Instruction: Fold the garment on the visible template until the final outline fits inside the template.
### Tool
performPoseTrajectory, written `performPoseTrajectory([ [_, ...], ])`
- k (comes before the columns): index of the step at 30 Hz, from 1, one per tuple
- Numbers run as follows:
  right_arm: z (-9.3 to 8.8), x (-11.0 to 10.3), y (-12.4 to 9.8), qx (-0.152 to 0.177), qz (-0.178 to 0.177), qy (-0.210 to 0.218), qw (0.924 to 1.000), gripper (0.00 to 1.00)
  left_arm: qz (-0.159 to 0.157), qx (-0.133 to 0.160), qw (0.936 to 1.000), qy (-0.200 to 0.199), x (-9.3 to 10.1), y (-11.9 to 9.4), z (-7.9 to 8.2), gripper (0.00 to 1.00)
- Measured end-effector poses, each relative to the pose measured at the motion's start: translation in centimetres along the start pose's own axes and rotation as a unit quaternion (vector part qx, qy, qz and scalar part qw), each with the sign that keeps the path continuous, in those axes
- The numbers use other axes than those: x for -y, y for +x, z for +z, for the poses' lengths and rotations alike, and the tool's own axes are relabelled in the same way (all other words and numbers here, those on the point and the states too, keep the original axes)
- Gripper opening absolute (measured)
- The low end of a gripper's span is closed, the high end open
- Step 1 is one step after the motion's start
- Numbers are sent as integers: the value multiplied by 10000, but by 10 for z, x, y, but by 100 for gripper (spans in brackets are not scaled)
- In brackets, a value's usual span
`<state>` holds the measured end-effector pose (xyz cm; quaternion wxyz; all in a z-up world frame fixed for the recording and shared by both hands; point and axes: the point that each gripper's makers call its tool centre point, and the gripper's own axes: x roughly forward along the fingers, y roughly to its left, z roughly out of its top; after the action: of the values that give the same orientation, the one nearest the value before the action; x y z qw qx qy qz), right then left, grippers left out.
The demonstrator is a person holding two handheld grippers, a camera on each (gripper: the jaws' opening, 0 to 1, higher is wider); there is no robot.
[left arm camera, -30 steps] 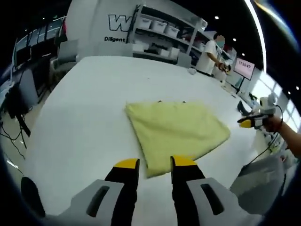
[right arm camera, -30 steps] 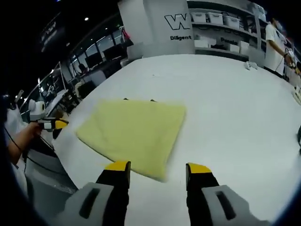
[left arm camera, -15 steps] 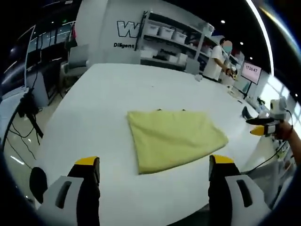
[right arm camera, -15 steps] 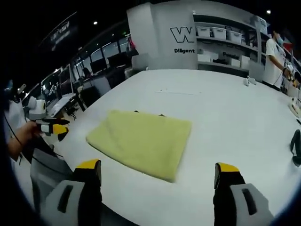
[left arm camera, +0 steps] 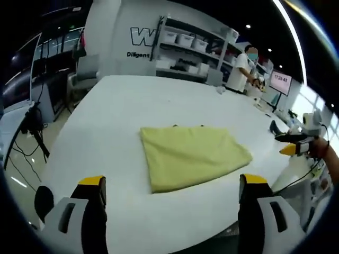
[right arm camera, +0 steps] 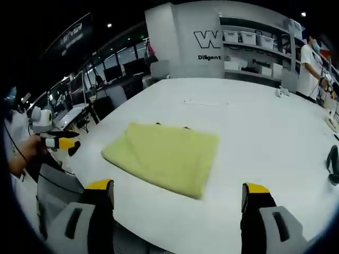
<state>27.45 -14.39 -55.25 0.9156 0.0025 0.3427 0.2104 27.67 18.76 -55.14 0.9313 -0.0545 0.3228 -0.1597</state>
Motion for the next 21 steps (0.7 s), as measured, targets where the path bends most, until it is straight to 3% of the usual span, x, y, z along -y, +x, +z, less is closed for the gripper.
performPoseTrajectory([
  [11,1,-3,-2,34,-50,-119,9999,99,54,80,9999,-97,0,-3,0,99],
  [14,3,-4,0,110,-112,-83,9998,99,79,326,9993,-162,1,-1,8,99],
  [21,-3,-13,4,54,-1,-67,10000,99,68,182,9998,-33,-2,-2,11,99],
])
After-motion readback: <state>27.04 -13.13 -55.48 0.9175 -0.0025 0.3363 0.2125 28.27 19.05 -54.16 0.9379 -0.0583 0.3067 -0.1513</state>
